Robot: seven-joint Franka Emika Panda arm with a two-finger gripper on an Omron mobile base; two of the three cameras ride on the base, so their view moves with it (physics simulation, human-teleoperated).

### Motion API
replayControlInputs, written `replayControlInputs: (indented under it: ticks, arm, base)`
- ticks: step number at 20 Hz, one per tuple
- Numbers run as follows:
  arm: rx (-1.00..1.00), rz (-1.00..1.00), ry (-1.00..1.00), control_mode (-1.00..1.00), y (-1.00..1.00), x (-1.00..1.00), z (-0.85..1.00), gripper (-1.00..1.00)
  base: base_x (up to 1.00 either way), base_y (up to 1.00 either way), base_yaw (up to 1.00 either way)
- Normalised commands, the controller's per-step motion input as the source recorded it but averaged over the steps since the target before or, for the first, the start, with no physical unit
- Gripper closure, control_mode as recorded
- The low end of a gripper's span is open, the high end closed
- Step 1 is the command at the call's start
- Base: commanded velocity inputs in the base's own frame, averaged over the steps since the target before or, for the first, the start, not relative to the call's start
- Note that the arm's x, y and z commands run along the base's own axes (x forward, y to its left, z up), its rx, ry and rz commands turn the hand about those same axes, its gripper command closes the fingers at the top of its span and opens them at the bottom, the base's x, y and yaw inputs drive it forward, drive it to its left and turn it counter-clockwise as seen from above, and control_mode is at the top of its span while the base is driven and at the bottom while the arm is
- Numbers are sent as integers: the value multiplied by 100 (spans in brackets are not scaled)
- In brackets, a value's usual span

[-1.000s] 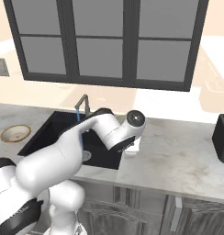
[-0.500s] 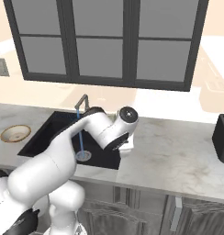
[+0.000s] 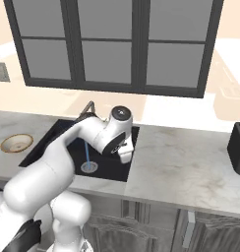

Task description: Rinse each bowl for a few seconds and place them down in the sink or on the counter.

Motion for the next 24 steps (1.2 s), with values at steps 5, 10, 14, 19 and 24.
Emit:
replayControlInputs:
  ticks: [5, 10, 14, 19, 24]
  arm:
    - [-11, 9, 8, -100, 33, 12, 0, 100]
    - [-7, 9, 8, -100, 33, 9, 0, 100]
    - [-3, 10, 8, -100, 25, 3, -1, 100]
    - [-1, 10, 3, -100, 18, 0, -1, 100]
    - [0, 10, 0, -100, 20, 0, 0, 100]
  base:
    - [0, 0, 0]
    - [0, 0, 0]
    - [0, 0, 0]
    - [0, 0, 0]
    - [0, 0, 0]
